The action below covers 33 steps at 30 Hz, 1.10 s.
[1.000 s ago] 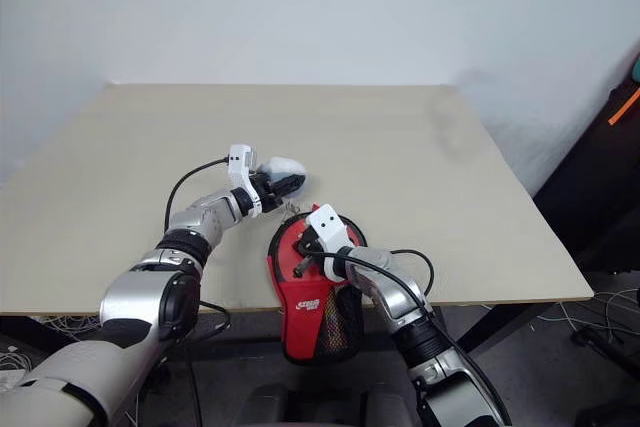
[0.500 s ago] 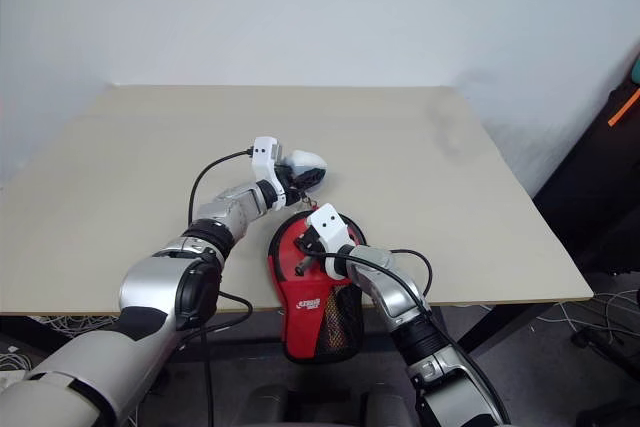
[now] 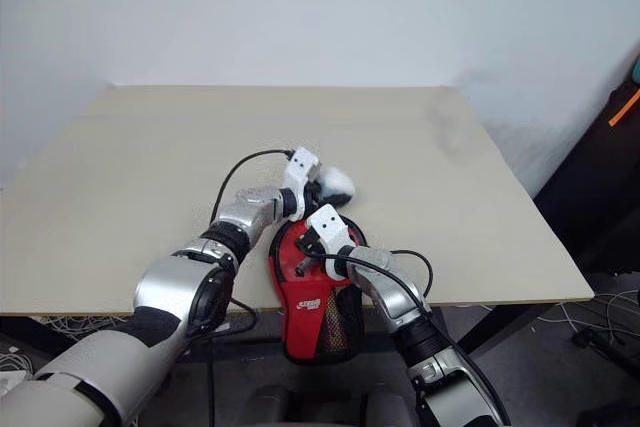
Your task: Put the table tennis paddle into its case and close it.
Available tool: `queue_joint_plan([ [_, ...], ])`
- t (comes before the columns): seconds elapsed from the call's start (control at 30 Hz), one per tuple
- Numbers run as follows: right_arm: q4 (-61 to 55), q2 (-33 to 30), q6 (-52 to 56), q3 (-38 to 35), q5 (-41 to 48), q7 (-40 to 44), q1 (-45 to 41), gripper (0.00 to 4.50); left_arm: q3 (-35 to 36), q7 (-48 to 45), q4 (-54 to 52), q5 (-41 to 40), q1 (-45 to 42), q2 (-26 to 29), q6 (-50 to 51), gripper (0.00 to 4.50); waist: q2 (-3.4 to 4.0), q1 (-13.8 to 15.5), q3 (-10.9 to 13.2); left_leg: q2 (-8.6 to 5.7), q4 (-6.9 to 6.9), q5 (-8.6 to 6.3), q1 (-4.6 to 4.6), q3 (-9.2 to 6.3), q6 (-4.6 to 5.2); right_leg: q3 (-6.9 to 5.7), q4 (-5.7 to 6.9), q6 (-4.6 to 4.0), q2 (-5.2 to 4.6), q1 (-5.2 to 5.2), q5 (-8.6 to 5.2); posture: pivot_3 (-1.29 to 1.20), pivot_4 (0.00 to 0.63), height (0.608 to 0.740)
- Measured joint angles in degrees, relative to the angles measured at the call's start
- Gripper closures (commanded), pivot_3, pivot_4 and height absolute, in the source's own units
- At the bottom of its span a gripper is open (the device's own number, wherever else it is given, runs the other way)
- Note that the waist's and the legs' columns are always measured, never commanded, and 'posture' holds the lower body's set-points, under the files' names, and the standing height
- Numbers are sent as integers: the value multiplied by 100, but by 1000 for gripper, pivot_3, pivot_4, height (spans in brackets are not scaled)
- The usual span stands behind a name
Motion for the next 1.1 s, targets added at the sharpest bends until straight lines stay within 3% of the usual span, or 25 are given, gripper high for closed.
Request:
queue_joint_plan([
  [0.23, -19, -8, 5, 28, -53, 40, 8, 4500, -352, -764, -188, 266, 83, 215, -343, 2227, 2, -2, -10, 1, -2, -1, 2, 0, 1, 0, -1, 4, -1, 1, -3, 0, 0, 740],
  [0.33, -8, -8, 5, 27, -55, 55, 6, 4500, -348, -895, -195, 285, 83, 280, -268, 1593, 0, -1, -13, 1, -1, -1, 3, -2, 2, 0, -2, 7, -1, 3, -5, 0, 0, 740],
  [0.5, -3, -12, 2, 38, -58, 84, -5, 4500, -346, -1152, -200, 300, 78, 427, -146, 13, 0, -5, -14, 1, -1, -1, 3, -2, 3, 0, -1, 9, 0, 2, -6, 0, 0, 740],
  [0.87, -4, -40, 1, 60, -59, 183, -7, 4500, -341, -2475, -548, 267, -89, 1411, -8, 13, -1, -3, -14, 3, -1, -1, 3, -2, 3, 0, 1, 10, 0, 1, -7, 0, 0, 740],
  [1.1, 4, -42, 1, 80, -59, 229, -24, 4500, -252, -3437, -1874, -317, -66, 1854, 685, 13, 0, -14, -14, 5, -3, -1, 2, 1, 3, 3, 4, 10, 0, -3, -7, 0, 0, 740],
])
